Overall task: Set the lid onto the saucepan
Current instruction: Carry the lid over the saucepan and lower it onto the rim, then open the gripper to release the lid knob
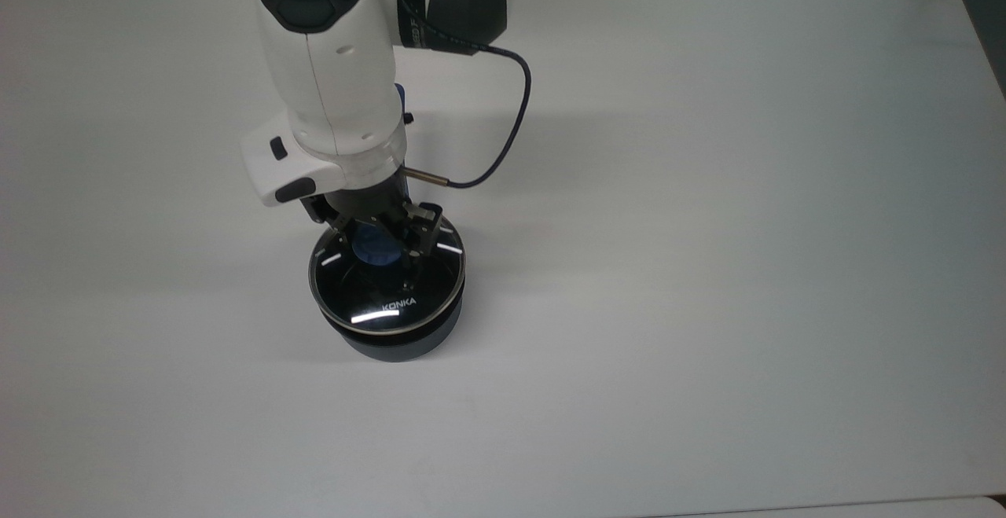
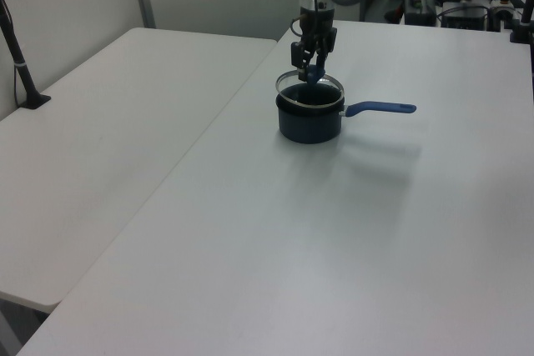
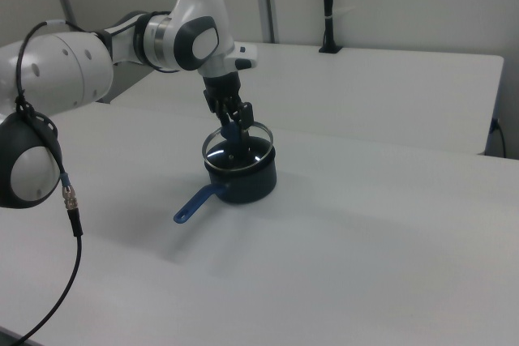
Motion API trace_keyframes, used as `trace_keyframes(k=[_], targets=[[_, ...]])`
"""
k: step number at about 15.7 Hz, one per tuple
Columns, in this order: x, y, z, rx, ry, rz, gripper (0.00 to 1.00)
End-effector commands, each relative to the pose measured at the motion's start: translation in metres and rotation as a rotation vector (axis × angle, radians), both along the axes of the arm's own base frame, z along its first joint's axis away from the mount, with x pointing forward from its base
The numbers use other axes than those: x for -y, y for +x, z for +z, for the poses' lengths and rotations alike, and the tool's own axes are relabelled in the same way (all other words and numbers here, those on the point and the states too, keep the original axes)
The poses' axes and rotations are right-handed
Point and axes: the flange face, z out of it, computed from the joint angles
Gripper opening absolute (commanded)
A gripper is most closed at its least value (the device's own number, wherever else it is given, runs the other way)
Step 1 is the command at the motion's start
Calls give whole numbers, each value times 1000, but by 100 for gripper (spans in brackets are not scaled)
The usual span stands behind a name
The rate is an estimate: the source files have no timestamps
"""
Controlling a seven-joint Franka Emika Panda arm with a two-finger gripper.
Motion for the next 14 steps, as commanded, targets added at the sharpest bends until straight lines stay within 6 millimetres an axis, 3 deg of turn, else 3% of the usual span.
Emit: trace_keyframes(k=[1,5,7,8,9,14], targets=[[-5,8,1,47,7,-32,43],[-13,4,-3,14,-25,-4,56],[-12,0,-1,-16,-28,12,57],[-13,-2,2,-19,-29,20,69],[-12,-2,2,-19,-31,18,100],[-10,-6,10,-13,-43,18,100]])
